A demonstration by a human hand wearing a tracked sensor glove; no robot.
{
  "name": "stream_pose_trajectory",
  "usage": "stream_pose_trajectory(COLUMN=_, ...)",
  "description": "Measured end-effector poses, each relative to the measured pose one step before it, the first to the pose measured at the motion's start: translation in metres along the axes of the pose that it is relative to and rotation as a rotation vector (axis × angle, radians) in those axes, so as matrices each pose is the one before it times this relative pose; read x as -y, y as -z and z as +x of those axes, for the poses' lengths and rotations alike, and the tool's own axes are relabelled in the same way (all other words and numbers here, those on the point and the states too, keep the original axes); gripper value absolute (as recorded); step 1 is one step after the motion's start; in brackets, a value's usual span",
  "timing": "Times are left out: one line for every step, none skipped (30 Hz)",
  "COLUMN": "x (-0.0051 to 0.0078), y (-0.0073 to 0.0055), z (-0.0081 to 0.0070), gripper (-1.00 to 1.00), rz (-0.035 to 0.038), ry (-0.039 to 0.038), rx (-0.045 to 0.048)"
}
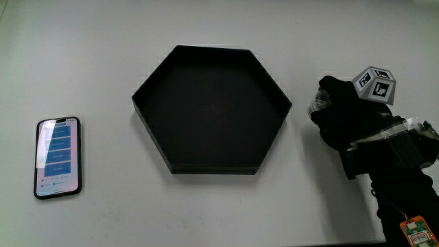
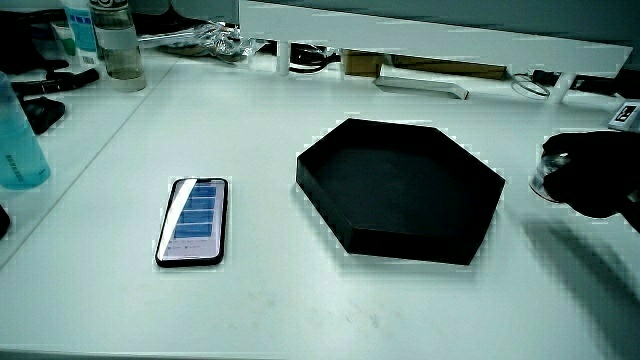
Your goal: Place paper clip on desk
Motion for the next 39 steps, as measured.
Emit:
stream_pose_trajectory(x=-0.00256, y=0.00100, z=0.00368, gripper=0.00, rz=-0.00043, ry=0.01728, rx=-0.00479)
stream_pose_trajectory(x=0.00006, y=0.00051, z=0.00097, gripper=0.00, rz=-0.00398, ry=0.00709, rx=0.01231)
stream_pose_trajectory(x=-0.00138, y=0.00167, z=0.00215, gripper=0.00, rz=-0.00164, ry=-0.00293, rx=-0.00683)
stream_pose_trajectory(x=-0.00152, y=0.00155, z=0.00196, gripper=0.00, rz=-0.00515, ry=0.00655, rx=-0.00348)
stream_pose_trajectory(x=0.00151, y=0.00056, z=-0.00025, gripper=0.00, rz=0.00546, ry=0.00174, rx=0.00002)
stream_pose_trajectory(x=0.00007, y=0.00122, z=0.00011, gripper=0.00, rz=-0.00423, ry=-0.00639, rx=-0.00249)
stream_pose_trajectory(x=-0.00308, y=0.00207, z=0.00223, gripper=0.00, rz=-0.00739, ry=0.01722, rx=-0.00148)
stream_pose_trajectory(x=0.00147, y=0.00002, z=-0.00055, gripper=0.00, rz=0.00412, ry=-0.01514, rx=-0.00364)
stream_pose_trajectory(x=-0.00266, y=0.00193, z=0.00201, gripper=0.00, rz=0.00193, ry=0.01382, rx=0.00588)
stream_pose_trajectory(x=0.00069, y=0.00032, z=-0.00021, gripper=0.00, rz=0.00285, ry=0.00388, rx=0.00141)
stream_pose_trajectory(x=-0.00118, y=0.00118, z=0.00062, gripper=0.00, rz=0.00031, ry=0.00524, rx=0.00751)
stream_pose_trajectory(x=-0.00008, y=0.00099, z=0.00013, gripper=0.00, rz=-0.02322, ry=-0.00839, rx=-0.01510)
stream_pose_trajectory(x=-0.00023, y=0.00037, z=0.00009, gripper=0.00, rz=0.02274, ry=0.00506, rx=0.00880)
stream_pose_trajectory(x=0.00071, y=0.00029, z=-0.00038, gripper=0.00, rz=-0.00453, ry=-0.00206, rx=0.00521)
stream_pose_trajectory(x=0.00026, y=0.00076, z=0.00056, gripper=0.00, rz=-0.00452, ry=0.00073, rx=-0.00790)
stream_pose_trajectory(x=-0.00111, y=0.00083, z=0.00082, gripper=0.00, rz=0.00671, ry=0.00716, rx=0.00709)
stream_pose_trajectory(x=-0.00130, y=0.00130, z=0.00055, gripper=0.00, rz=-0.00424, ry=0.00420, rx=0.00324)
stream_pose_trajectory(x=0.00027, y=0.00108, z=-0.00009, gripper=0.00, rz=0.00234, ry=0.00001, rx=0.00450)
stream_pose_trajectory(x=0.00073, y=0.00075, z=-0.00026, gripper=0.00, rz=-0.00059, ry=-0.01366, rx=-0.01122)
stream_pose_trajectory(x=-0.00261, y=0.00210, z=0.00142, gripper=0.00, rz=0.00848, ry=0.01175, rx=0.00707)
stream_pose_trajectory(x=0.00169, y=-0.00014, z=-0.00118, gripper=0.00, rz=0.00167, ry=-0.01225, rx=-0.00583)
stream_pose_trajectory(x=-0.00211, y=0.00198, z=0.00153, gripper=0.00, rz=-0.01656, ry=0.01016, rx=-0.00631)
stream_pose_trajectory(x=0.00140, y=0.00129, z=-0.00051, gripper=0.00, rz=-0.01588, ry=-0.01103, rx=0.00314)
stream_pose_trajectory(x=-0.00428, y=0.00350, z=0.00328, gripper=0.00, rz=-0.01143, ry=0.00604, rx=0.01321)
stream_pose_trajectory(x=-0.00130, y=0.00074, z=0.00446, gripper=0.00, rz=0.01074, ry=0.02052, rx=-0.04061)
stream_pose_trajectory(x=0.00237, y=-0.00146, z=-0.00032, gripper=0.00, rz=-0.00473, ry=-0.00621, rx=-0.01849)
stream_pose_trajectory(x=-0.00110, y=0.00020, z=-0.00039, gripper=0.00, rz=0.01713, ry=0.00604, rx=0.02268)
stream_pose_trajectory(x=-0.00181, y=-0.00050, z=-0.00083, gripper=0.00, rz=-0.01068, ry=0.00156, rx=0.00040)
stream_pose_trajectory(x=0.00267, y=-0.00289, z=-0.00352, gripper=0.00, rz=0.01259, ry=-0.01733, rx=0.00306)
stream_pose_trajectory(x=-0.00024, y=-0.00052, z=-0.00146, gripper=0.00, rz=-0.00718, ry=0.00314, rx=0.00061)
stream_pose_trajectory(x=-0.00088, y=0.00035, z=-0.00025, gripper=0.00, rz=0.00246, ry=0.01343, rx=0.00299)
stream_pose_trajectory(x=0.00274, y=-0.00095, z=-0.00176, gripper=0.00, rz=-0.01059, ry=-0.01920, rx=-0.01837)
stream_pose_trajectory(x=-0.00179, y=0.00077, z=0.00145, gripper=0.00, rz=0.00032, ry=0.01939, rx=0.01170)
stream_pose_trajectory(x=-0.00215, y=0.00033, z=0.00193, gripper=-0.08, rz=0.00457, ry=0.00171, rx=0.00100)
stream_pose_trajectory(x=0.00025, y=-0.00036, z=0.00120, gripper=-0.17, rz=-0.02337, ry=0.00712, rx=-0.01326)
stream_pose_trajectory(x=0.00173, y=-0.00049, z=-0.00036, gripper=-0.25, rz=0.00539, ry=-0.00798, rx=-0.00138)
stream_pose_trajectory(x=-0.00180, y=0.00149, z=0.00087, gripper=-0.33, rz=-0.00330, ry=0.00379, rx=0.01062)
stream_pose_trajectory(x=-0.00044, y=0.00081, z=-0.00002, gripper=-0.42, rz=-0.00483, ry=-0.00842, rx=0.00577)
stream_pose_trajectory(x=0.00059, y=0.00032, z=-0.00005, gripper=-0.50, rz=-0.01229, ry=0.00221, rx=0.00019)
